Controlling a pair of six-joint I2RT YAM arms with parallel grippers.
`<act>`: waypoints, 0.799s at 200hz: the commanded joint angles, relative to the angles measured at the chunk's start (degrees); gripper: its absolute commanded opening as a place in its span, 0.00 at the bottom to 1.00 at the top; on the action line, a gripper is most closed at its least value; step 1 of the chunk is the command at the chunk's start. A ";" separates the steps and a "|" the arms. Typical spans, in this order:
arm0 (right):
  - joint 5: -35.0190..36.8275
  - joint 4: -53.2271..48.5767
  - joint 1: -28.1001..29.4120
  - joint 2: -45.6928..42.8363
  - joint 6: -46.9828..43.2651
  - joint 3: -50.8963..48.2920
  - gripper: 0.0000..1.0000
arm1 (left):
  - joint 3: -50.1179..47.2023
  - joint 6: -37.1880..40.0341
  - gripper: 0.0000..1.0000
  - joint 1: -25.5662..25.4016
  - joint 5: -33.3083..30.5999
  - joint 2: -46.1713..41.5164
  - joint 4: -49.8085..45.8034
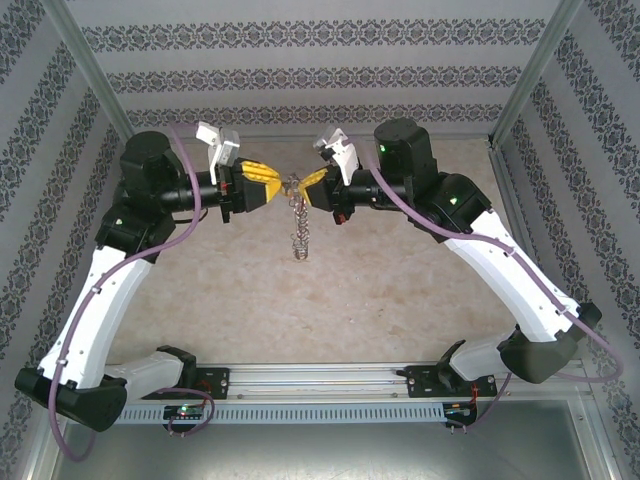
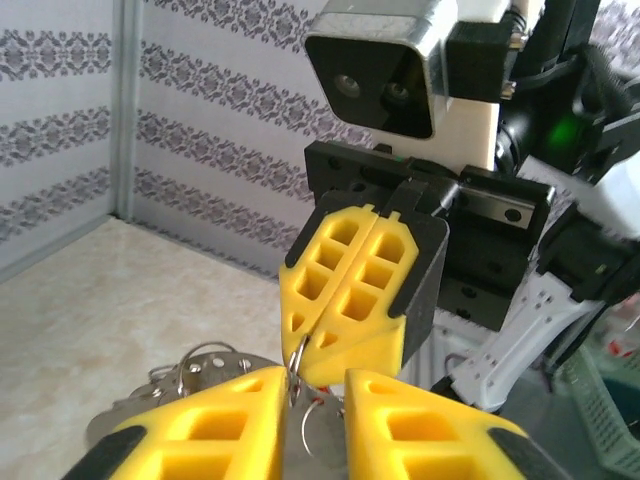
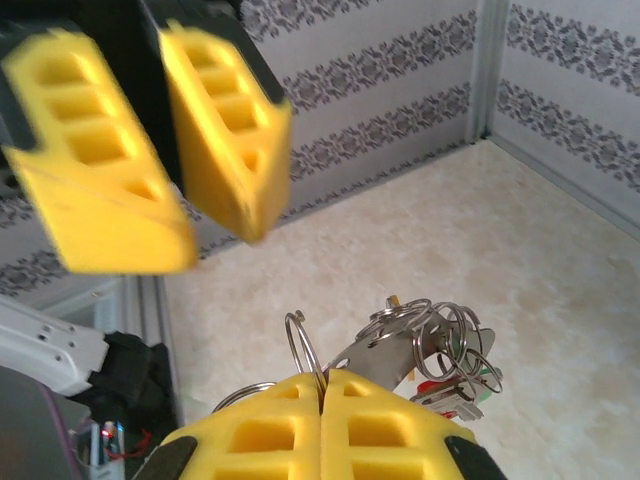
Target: Put the keys on the keyring
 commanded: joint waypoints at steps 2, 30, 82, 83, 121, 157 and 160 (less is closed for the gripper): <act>4.09 -2.84 0.89 -1.74 -5.56 3.23 0.00 | 5.02 10.63 0.27 -0.80 -2.47 0.30 -13.31; 7.77 -7.54 3.02 -0.67 -10.65 5.70 0.00 | 8.25 13.80 0.32 -2.01 -3.01 1.66 -16.61; 13.82 -10.59 5.70 -0.31 -16.18 7.72 0.00 | 14.48 22.20 0.33 -6.38 -7.50 5.76 -26.09; 13.83 -10.62 5.72 -0.28 -16.27 7.81 0.00 | 14.50 22.21 0.33 -6.43 -7.47 5.78 -26.08; 13.47 -12.67 5.84 0.60 -17.68 9.59 0.00 | 16.75 24.80 0.33 -9.06 -8.32 8.00 -29.27; 12.13 -13.51 5.84 1.62 -18.33 10.88 0.00 | 17.86 26.34 0.31 -10.89 -9.64 9.53 -30.80; 12.02 -13.54 5.89 1.73 -18.36 10.93 0.00 | 17.98 26.37 0.31 -10.96 -9.79 9.64 -30.81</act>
